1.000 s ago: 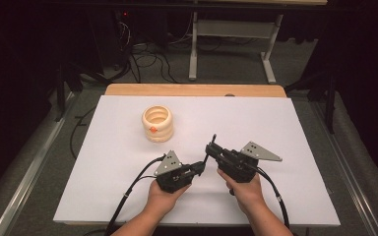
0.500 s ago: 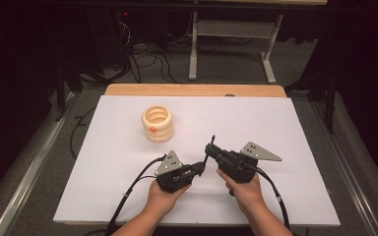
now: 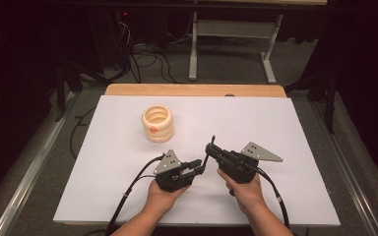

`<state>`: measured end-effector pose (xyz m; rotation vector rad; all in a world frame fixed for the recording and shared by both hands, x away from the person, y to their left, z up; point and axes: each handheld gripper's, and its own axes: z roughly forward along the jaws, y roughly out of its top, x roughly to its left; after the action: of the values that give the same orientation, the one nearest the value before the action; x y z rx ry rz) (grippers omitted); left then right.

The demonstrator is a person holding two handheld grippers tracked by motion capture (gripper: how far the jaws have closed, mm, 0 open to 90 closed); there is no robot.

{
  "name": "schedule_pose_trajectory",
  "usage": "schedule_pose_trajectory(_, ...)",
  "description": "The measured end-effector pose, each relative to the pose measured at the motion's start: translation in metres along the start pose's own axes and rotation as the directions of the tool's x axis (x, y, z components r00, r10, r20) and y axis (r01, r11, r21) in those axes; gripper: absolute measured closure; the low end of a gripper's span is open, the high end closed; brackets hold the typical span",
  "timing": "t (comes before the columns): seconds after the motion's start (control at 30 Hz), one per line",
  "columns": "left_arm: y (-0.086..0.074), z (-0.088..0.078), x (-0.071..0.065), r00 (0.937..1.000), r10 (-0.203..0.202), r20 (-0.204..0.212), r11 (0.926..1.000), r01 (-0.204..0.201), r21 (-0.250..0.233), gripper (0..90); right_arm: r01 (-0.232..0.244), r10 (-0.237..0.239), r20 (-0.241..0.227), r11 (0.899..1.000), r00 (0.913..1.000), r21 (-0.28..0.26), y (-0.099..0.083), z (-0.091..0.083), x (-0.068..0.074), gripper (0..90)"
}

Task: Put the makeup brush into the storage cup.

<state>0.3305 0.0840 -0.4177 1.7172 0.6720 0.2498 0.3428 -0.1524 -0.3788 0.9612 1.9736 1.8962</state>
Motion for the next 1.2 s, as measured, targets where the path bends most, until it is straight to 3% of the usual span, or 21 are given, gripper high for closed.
schedule_pose_trajectory(0.13, 0.002, -0.002, 0.000, 0.9999, -0.004, -0.010, 1.0000, 0.004, -0.009, 60.4, 0.035, -0.036, 0.006, 0.999, 0.9994, 0.014, -0.001, 0.000, 0.002, 85.6)
schedule_pose_trajectory(0.5, 0.007, -0.008, 0.001, 0.9998, 0.009, -0.018, 0.9998, -0.009, -0.016, 58.0, 0.131, -0.131, -0.002, 0.990, 0.9914, 0.050, -0.003, 0.003, 0.010, 85.6)
schedule_pose_trajectory(0.8, 0.007, -0.007, 0.000, 0.9997, 0.022, -0.010, 0.9997, -0.022, -0.014, 62.9, 0.188, -0.187, -0.018, 0.980, 0.9822, 0.068, -0.007, 0.007, 0.017, 85.6)
schedule_pose_trajectory(1.2, 0.008, -0.009, -0.001, 0.9998, 0.022, 0.004, 0.9995, -0.022, -0.023, 72.7, 0.199, -0.197, -0.031, 0.976, 0.9798, 0.085, -0.010, 0.010, 0.020, 85.6)
